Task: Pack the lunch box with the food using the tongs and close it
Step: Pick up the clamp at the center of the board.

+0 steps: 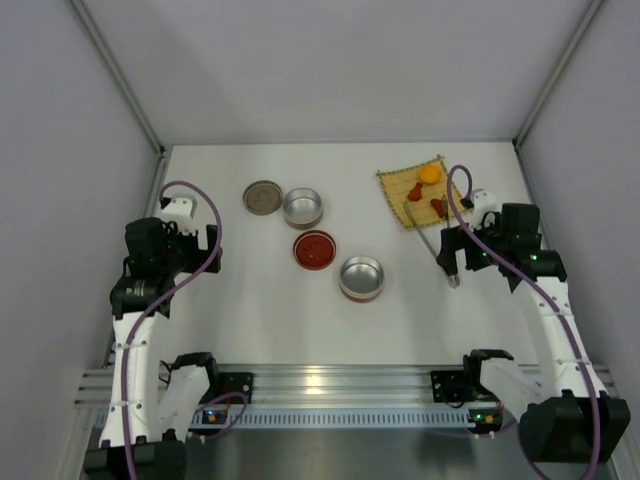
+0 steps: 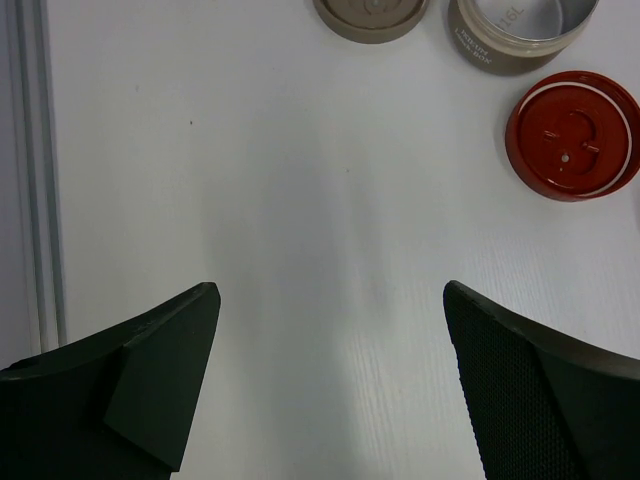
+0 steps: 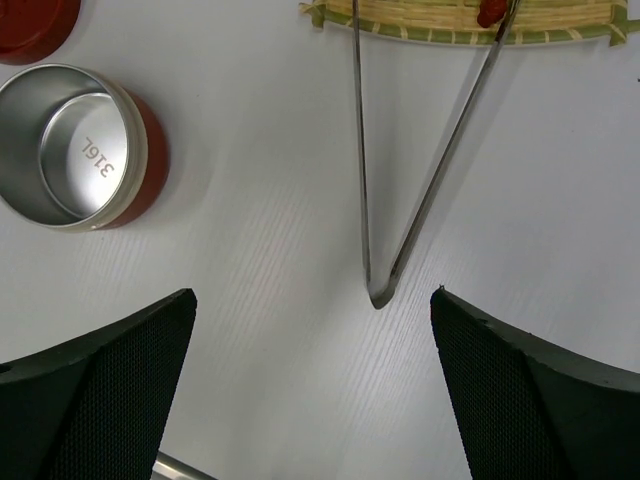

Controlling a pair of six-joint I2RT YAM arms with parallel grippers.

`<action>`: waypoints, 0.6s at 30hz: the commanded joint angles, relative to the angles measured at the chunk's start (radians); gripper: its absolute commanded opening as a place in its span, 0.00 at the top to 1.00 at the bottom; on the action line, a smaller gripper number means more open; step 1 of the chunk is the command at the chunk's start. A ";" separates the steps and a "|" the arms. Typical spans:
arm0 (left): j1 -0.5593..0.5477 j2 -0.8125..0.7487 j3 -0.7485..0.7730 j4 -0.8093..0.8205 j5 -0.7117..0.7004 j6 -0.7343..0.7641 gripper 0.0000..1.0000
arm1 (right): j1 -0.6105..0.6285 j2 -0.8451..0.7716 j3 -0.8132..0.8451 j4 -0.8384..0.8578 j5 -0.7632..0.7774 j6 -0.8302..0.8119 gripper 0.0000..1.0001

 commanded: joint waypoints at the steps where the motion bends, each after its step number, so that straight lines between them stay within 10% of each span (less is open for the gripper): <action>1: 0.002 0.007 0.003 -0.002 -0.018 0.004 0.02 | 0.003 -0.003 0.007 0.038 0.012 0.002 0.01; 18: 0.002 0.034 0.007 0.003 0.002 0.041 0.01 | 0.003 0.211 0.064 -0.042 0.242 -0.030 0.01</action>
